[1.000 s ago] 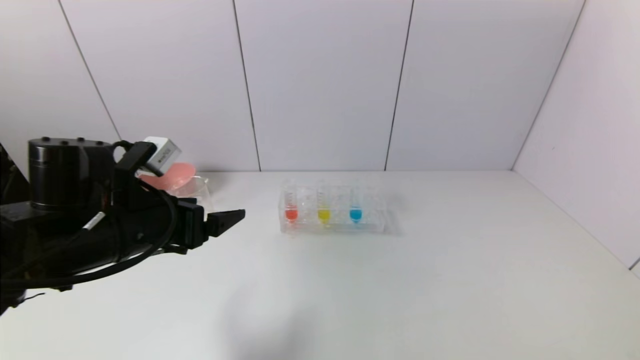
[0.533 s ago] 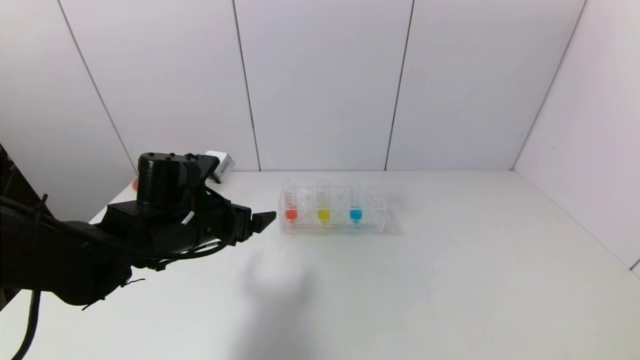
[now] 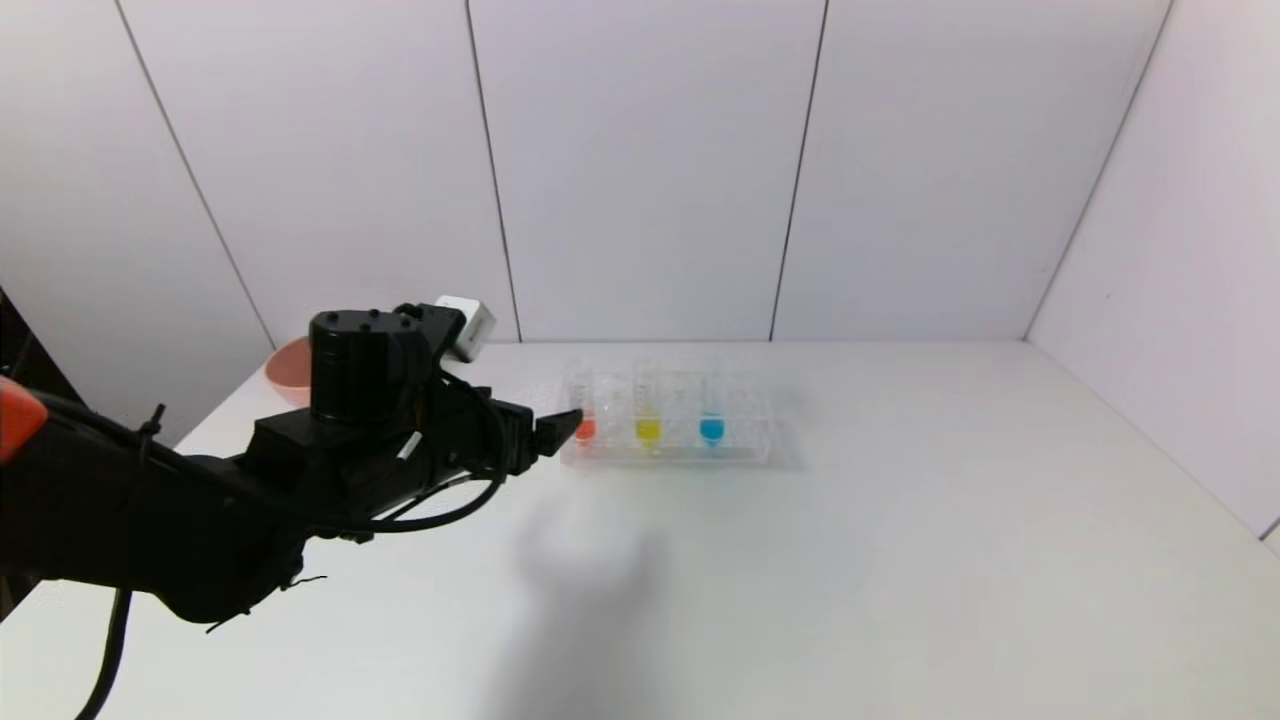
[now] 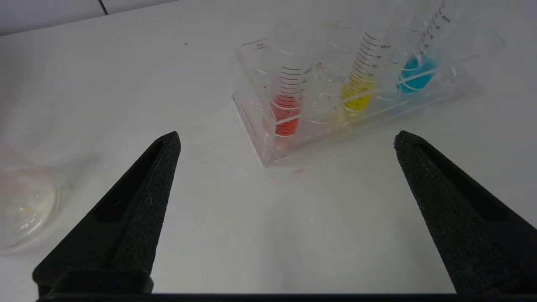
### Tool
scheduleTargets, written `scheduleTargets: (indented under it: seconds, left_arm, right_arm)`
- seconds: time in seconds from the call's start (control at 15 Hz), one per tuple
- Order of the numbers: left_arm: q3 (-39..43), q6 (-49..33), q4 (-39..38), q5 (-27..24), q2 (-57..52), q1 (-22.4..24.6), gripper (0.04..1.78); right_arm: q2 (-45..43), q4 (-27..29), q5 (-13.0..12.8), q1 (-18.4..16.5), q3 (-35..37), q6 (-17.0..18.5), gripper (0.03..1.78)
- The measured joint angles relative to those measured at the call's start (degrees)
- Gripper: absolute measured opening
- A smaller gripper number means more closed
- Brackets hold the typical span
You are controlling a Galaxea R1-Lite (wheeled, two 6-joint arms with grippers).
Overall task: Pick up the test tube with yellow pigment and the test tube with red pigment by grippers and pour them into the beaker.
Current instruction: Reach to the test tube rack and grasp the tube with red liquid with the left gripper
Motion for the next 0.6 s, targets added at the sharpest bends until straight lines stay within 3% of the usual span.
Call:
scheduleTargets:
  seconds: [0.2,0.6]
  left_arm:
    - [0.46,0.0,-4.96,3.63,2.39,-2.77,1.77]
    - [0.69,0.27,-5.52,7.13,4.94,-5.77,1.77]
  right_arm:
    - [0.0,0.0,0.0,0.0,0.0,0.0,1.71]
    - [0.0,0.0,0.0,0.0,0.0,0.0,1.71]
